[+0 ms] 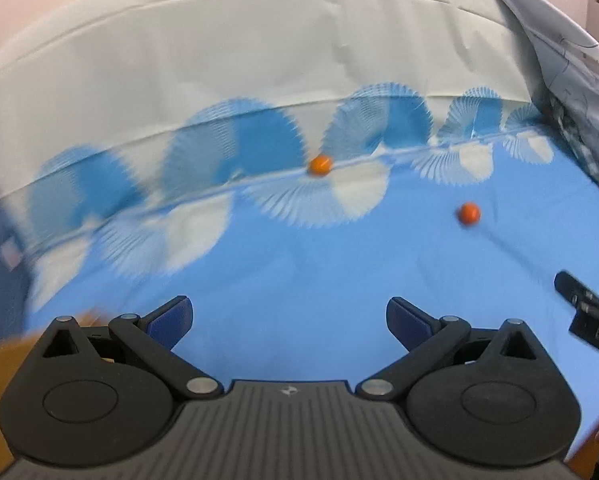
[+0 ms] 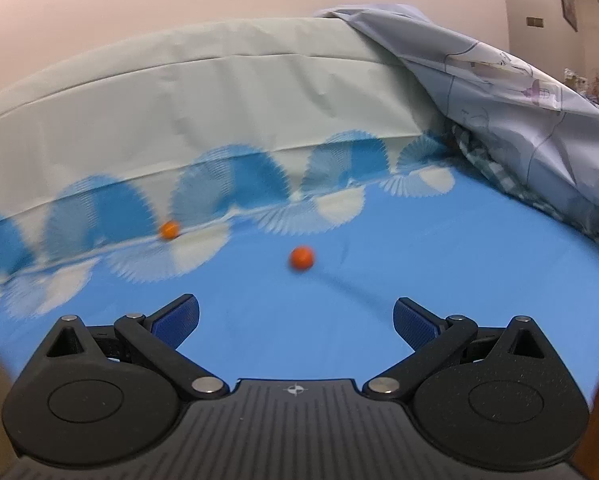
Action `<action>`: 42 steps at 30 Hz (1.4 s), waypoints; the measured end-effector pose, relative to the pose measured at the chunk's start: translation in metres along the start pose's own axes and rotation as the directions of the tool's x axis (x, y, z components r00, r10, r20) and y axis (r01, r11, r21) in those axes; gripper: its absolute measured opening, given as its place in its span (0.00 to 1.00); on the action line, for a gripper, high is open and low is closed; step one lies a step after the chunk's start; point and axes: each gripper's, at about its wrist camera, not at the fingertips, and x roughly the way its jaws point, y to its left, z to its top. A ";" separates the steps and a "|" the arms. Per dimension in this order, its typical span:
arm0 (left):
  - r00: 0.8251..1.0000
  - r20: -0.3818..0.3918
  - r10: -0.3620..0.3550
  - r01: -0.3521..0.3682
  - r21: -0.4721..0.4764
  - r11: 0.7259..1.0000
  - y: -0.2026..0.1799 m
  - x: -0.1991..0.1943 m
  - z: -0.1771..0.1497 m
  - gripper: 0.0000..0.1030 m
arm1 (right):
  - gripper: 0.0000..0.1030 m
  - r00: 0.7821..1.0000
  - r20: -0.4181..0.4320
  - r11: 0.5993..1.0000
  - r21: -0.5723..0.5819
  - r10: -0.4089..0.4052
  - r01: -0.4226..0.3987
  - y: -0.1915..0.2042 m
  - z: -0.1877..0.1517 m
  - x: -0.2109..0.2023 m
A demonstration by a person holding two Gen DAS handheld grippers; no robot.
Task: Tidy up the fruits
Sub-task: 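Grasp a small orange with the left tool while the right tool grasps another, then carry both small oranges over the box with both tools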
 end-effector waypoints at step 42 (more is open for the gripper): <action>0.998 -0.008 0.068 -0.068 0.008 0.998 -0.033 0.261 0.121 0.43 | 0.38 0.995 -0.054 0.991 -0.102 0.087 -0.092 0.008 0.017 0.201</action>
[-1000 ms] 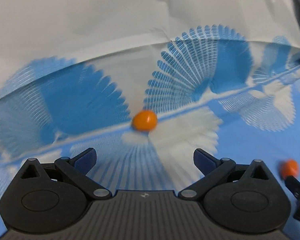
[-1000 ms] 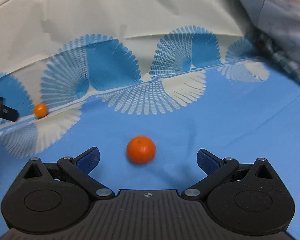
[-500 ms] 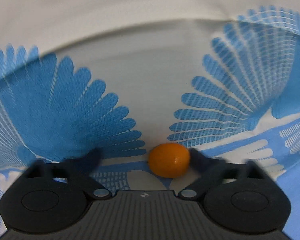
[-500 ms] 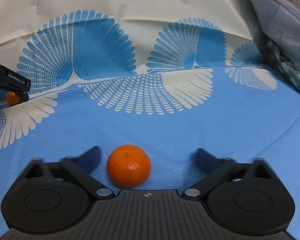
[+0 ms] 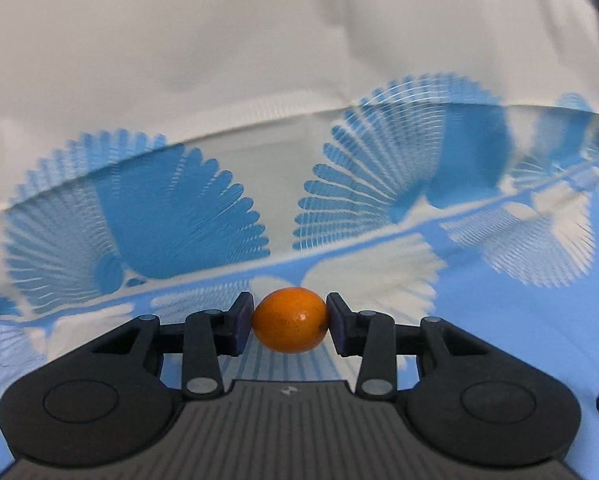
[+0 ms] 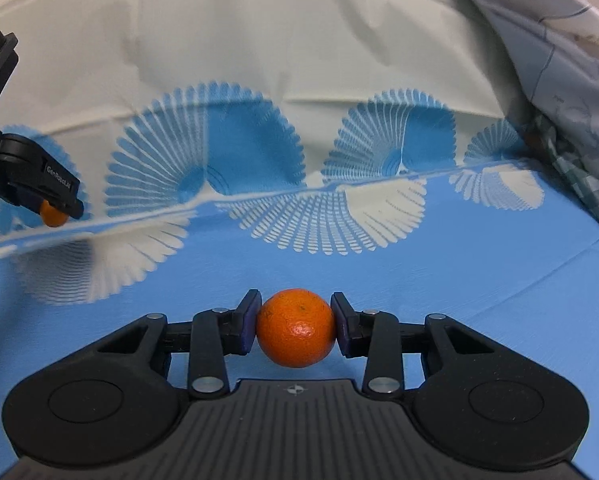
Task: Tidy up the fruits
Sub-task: 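Carry both small oranges over the box with both tools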
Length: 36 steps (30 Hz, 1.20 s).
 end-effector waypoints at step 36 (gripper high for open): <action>0.994 0.053 0.100 -0.089 -0.178 0.980 0.187 -0.543 -0.294 0.43 | 0.38 0.882 0.019 0.881 -0.051 0.472 -0.470 0.172 -0.091 -0.476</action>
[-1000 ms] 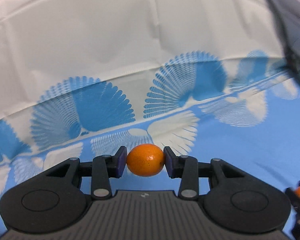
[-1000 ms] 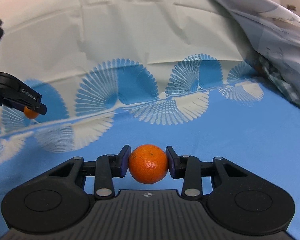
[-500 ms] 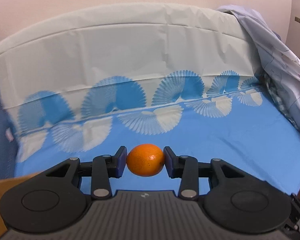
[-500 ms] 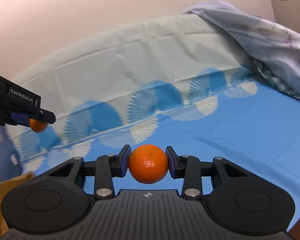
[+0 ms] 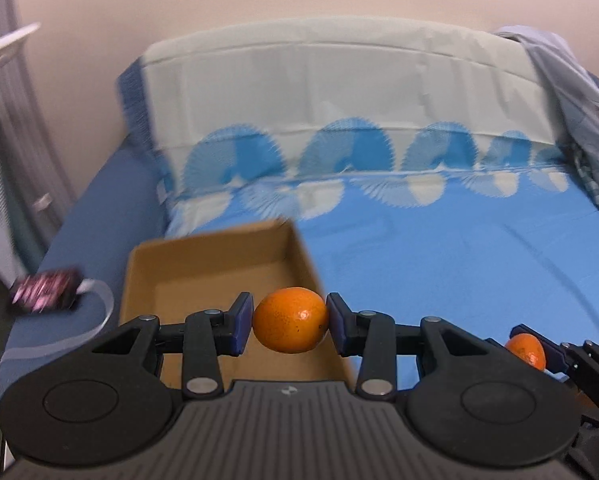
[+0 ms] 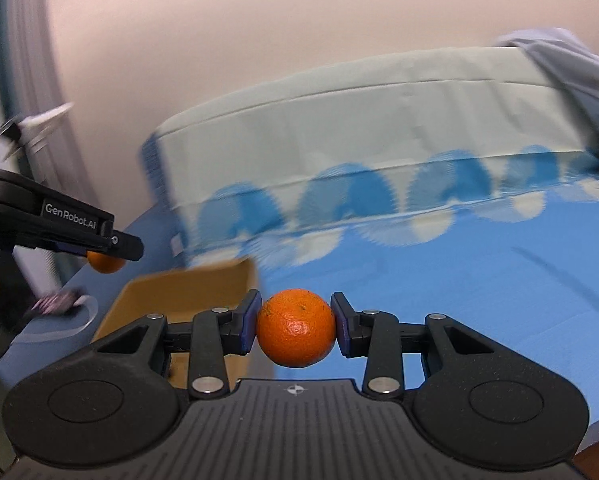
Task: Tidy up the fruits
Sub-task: 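Carry both small oranges over the box with both tools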
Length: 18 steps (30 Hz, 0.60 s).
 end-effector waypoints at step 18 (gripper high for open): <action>0.996 -0.082 0.025 -0.038 -0.157 0.987 0.075 -0.044 -0.119 0.43 | 0.38 0.992 -0.085 0.943 -0.313 0.095 -0.117 0.097 -0.045 -0.043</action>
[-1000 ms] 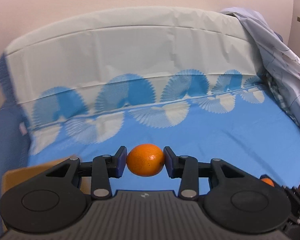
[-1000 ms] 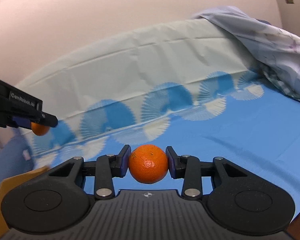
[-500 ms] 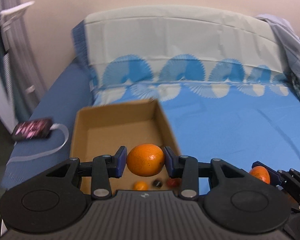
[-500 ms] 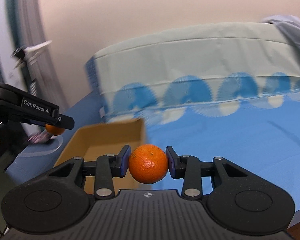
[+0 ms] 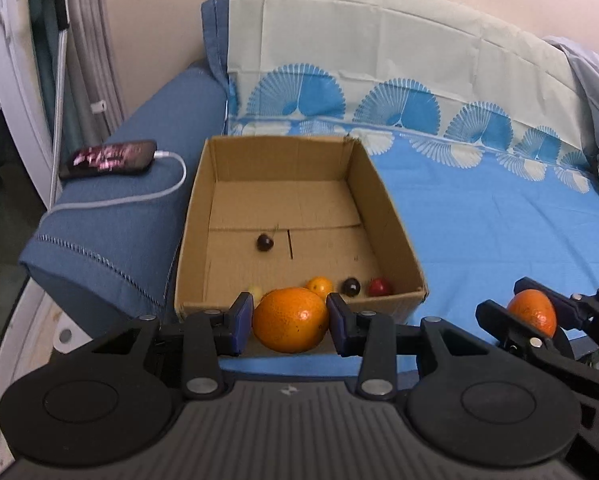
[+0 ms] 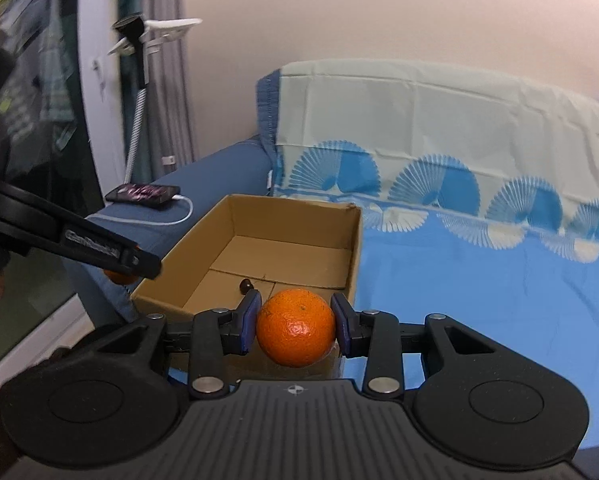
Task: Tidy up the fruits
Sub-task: 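Carry both small oranges over the box with both tools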
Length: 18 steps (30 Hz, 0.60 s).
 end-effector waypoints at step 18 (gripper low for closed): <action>1.000 -0.004 -0.030 0.029 -0.017 0.999 0.004 0.007 -0.002 0.43 | 0.38 1.000 -0.004 0.998 -0.059 -0.003 0.002 0.013 0.000 -0.004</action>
